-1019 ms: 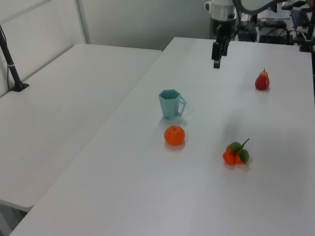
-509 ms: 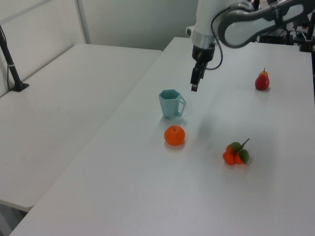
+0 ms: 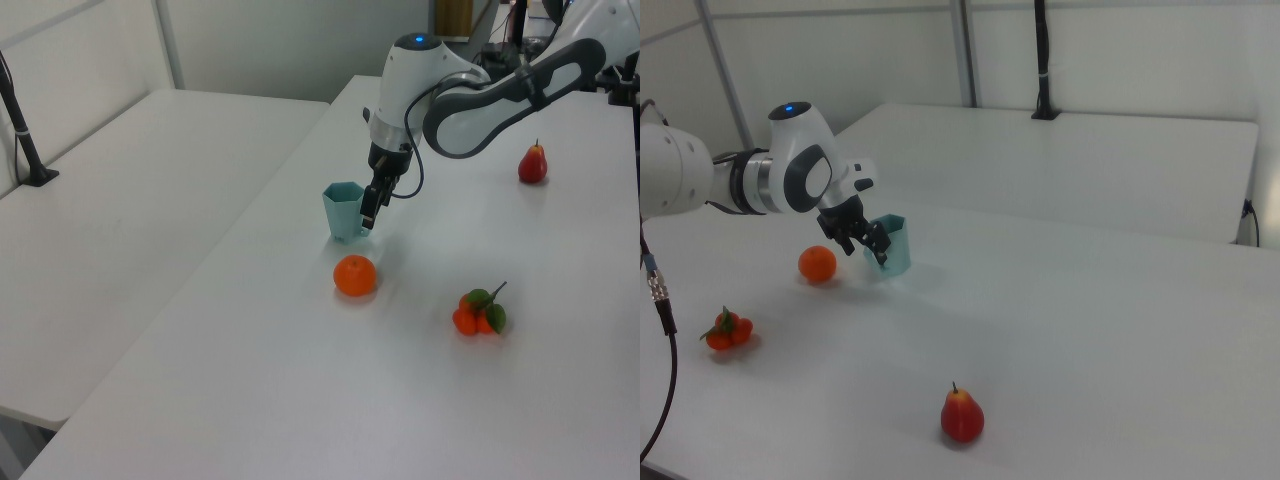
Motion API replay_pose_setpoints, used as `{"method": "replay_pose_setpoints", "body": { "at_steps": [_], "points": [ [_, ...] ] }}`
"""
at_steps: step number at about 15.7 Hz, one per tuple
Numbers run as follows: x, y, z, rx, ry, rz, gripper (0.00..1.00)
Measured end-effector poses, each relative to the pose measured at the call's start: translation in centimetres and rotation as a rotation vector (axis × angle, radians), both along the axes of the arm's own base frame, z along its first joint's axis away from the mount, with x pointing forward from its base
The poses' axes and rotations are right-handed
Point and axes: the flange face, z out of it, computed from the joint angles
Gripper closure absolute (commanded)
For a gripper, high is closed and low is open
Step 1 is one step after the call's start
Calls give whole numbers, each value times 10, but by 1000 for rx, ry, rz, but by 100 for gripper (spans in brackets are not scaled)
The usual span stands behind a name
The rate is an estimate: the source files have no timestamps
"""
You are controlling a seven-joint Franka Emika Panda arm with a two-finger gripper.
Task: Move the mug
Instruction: 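Lower the gripper onto the rim of the teal hexagonal mug, then close the gripper on the mug rim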
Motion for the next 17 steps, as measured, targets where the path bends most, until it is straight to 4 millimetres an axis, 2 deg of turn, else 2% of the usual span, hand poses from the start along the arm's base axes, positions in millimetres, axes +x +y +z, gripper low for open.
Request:
{"method": "replay_pose_setpoints", "body": {
  "at_steps": [1, 4, 8, 10, 13, 17],
  "points": [
    [2, 1, -3, 8, -14, -12, 44],
    [3, 1, -6, 11, -15, -21, 65],
    [3, 1, -7, 12, -13, -29, 86],
    [3, 0, -7, 13, -15, -33, 91],
    [5, -4, -6, 13, -17, -40, 91],
    [5, -21, 17, 12, -36, -65, 91]
  ]
}}
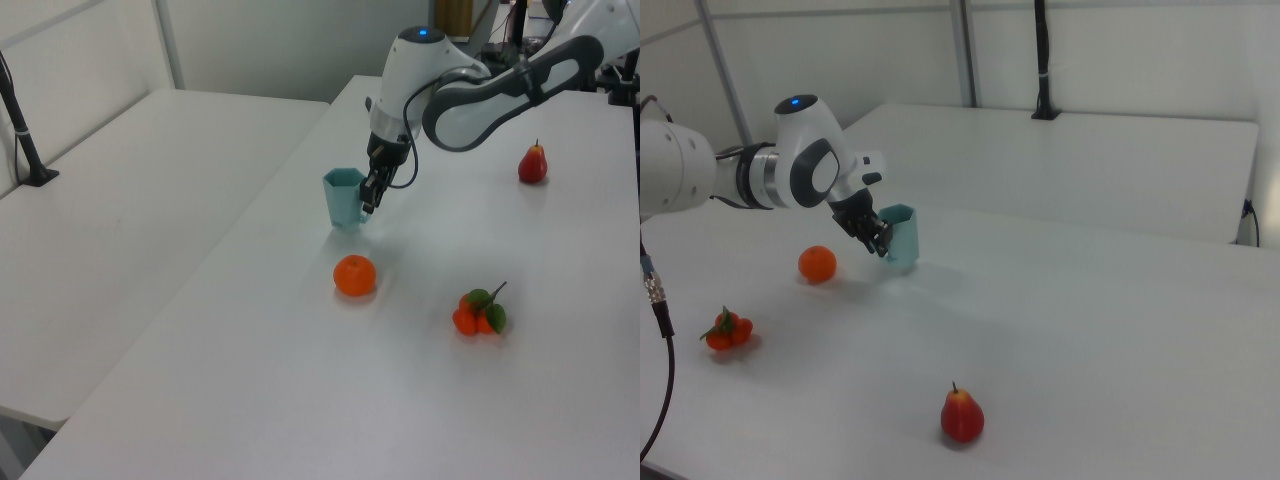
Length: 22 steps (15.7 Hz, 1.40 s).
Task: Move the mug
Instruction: 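Close the gripper on the mug rim, then slide the held mug across the table toward the red pear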
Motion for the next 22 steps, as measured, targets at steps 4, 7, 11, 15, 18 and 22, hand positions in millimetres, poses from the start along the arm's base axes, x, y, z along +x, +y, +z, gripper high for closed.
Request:
{"method": "replay_pose_setpoints", "body": {
  "at_steps": [4, 7, 11, 15, 18, 22],
  "points": [
    [-22, -39, 23, -14, 50, -56, 91],
    [-55, -70, 29, -19, 81, -98, 91],
    [-111, -92, 19, -28, 147, -128, 90],
    [-142, -93, -7, -35, 210, -134, 63],
    [-145, -93, -9, -34, 216, -144, 0],
    [-151, -92, -13, -43, 263, -144, 0]
  ]
}}
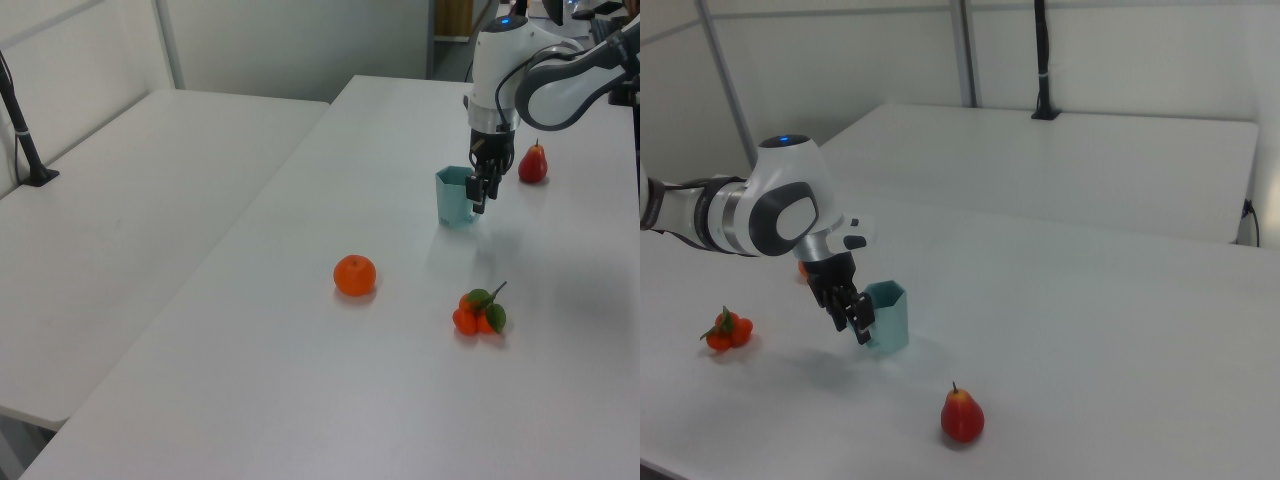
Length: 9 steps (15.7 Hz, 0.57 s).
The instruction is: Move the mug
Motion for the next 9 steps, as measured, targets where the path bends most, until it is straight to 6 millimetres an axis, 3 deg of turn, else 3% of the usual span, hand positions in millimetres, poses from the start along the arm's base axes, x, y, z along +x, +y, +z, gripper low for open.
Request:
{"method": "replay_pose_setpoints", "body": {
  "at_steps": [2, 4, 9],
  "points": [
    [-2, 4, 11, -4, 15, 5, 0],
    [-1, 9, 35, -12, 31, 26, 0],
    [12, 23, 150, -26, 33, 129, 0]
  ]
}}
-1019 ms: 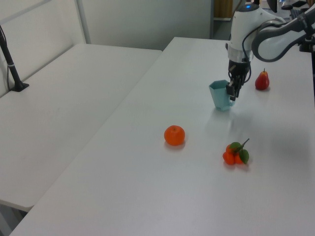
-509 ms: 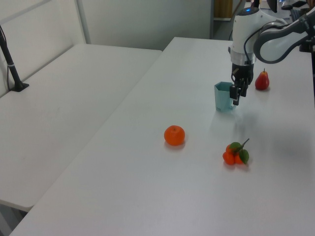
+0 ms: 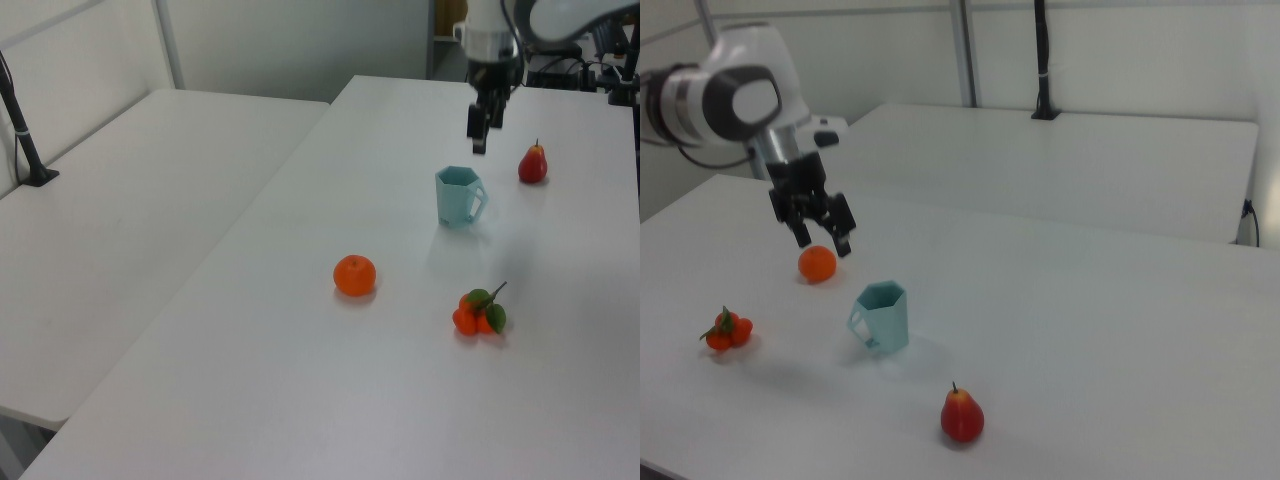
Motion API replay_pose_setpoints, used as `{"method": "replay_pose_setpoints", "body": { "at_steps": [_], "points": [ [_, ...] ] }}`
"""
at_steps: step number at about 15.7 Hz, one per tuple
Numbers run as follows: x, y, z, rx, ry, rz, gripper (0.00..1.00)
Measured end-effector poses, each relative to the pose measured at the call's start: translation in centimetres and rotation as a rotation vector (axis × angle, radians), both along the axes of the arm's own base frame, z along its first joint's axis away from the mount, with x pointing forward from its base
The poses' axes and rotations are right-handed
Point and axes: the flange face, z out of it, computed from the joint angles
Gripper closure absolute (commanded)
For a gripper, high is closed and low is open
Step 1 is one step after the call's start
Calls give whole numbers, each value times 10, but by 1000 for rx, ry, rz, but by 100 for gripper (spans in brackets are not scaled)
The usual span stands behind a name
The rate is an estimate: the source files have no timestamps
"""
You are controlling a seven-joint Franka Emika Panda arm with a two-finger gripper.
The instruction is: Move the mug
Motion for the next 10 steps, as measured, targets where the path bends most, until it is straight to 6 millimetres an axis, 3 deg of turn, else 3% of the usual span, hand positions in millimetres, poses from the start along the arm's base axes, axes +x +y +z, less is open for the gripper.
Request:
{"method": "replay_pose_setpoints", "body": {
  "at_steps": [3, 5, 10],
  "points": [
    [3, -2, 64, 17, -31, 40, 0],
    [-1, -6, 92, 22, -20, 92, 0],
    [-14, -29, 117, 23, 60, 100, 0]
  ]
}}
